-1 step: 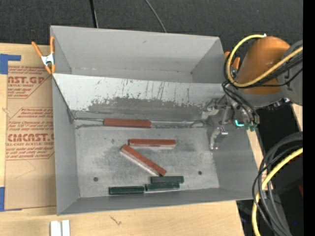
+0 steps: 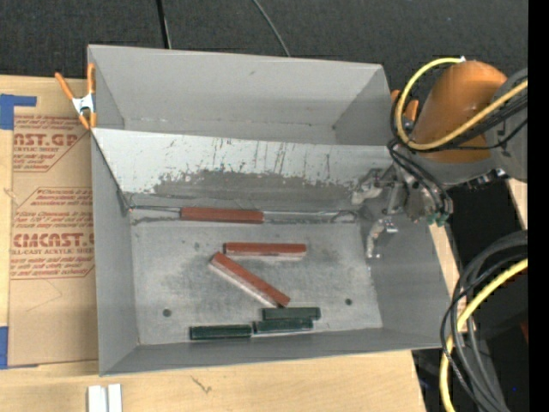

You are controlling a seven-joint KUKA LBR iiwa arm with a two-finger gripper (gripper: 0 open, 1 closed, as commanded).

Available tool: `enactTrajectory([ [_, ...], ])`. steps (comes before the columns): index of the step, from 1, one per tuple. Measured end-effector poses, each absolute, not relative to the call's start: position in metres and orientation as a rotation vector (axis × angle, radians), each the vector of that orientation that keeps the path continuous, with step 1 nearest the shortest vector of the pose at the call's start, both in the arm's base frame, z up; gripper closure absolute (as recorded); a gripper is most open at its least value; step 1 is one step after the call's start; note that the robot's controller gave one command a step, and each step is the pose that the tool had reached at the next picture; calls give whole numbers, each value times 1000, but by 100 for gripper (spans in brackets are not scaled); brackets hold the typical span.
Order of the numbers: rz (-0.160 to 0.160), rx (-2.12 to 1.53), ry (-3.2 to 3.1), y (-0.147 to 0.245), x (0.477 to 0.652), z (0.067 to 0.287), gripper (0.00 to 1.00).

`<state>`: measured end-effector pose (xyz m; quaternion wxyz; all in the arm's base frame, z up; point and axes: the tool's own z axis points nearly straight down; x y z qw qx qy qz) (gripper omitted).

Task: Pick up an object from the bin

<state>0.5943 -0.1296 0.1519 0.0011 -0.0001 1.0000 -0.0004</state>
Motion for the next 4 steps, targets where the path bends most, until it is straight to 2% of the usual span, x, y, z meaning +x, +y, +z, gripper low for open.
enactTrajectory([
  [1, 0, 67, 3134, -88, 586, 90, 0],
  [2, -7, -139, 3128, -68, 589, 77, 0],
  [3, -2, -71, 3122, -35, 569, 79, 100],
  [4, -2, -70, 3122, -35, 569, 79, 100],
])
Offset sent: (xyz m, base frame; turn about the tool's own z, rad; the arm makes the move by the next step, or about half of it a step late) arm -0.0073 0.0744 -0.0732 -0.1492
